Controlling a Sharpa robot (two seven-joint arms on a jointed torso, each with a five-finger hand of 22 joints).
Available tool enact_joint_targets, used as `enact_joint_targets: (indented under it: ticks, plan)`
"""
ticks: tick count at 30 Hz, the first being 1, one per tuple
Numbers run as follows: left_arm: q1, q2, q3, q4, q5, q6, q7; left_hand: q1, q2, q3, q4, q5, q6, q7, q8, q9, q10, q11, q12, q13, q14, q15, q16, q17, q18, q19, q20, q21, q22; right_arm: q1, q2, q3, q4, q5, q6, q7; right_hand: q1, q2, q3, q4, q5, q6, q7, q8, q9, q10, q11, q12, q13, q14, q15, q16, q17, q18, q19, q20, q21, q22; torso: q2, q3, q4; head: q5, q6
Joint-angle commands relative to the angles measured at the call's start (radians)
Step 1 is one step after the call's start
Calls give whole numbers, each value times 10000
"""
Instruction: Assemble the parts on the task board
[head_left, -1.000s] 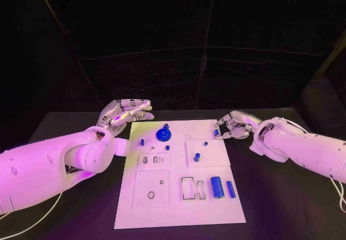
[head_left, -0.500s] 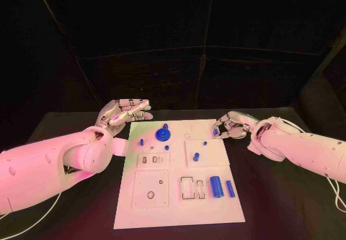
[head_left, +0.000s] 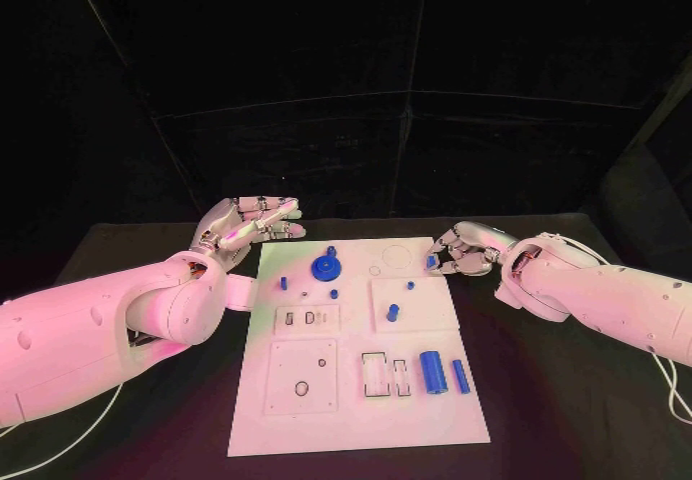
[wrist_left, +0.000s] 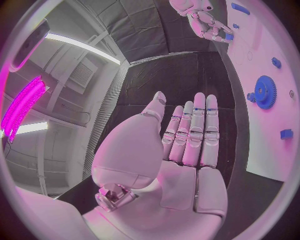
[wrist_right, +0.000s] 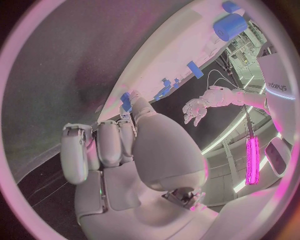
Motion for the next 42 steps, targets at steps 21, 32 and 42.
enact_joint_targets:
  ticks: [21,32,42]
  plan:
    - [13,-75,7,54,-48,91,-19,11,88,13,-68,47,4,34,-39,-2,61,26,-40,14,33,47,-77,16,143,61,4,-69,-19,43,-478,22,2796,-479,-2371,-2182,39,340,614,-191,-131,383,-135,88,-2,177,-317,-22,-629,117,-177,9,-82,-178,383,-218,161,1790,-19,-24,8,42,-11]
    - [15,-2,7,39,-45,80,-11,20,97,19,-82,46,7,33,-41,-2,67,25,-45,14,37,46,-85,23,143,66,3,-75,-25,66,722,21,3812,-1928,-2013,-3972,-95,288,678,-176,-207,407,-136,69,-11,198,-318,-19,-617,132,-180,35,3,-199,453,-227,200,1878,-41,-33,33,325,-193]
    - [21,34,7,37,-39,44,-11,20,97,19,-82,46,7,33,-41,-2,67,25,-45,14,37,46,-85,23,143,66,3,-75,-25,40,1891,-39,3719,-2629,-1543,-4599,-115,276,706,-184,-213,434,-147,75,-9,201,-326,-24,-620,133,-184,34,1,-199,451,-229,199,1876,-35,-38,8,632,-322]
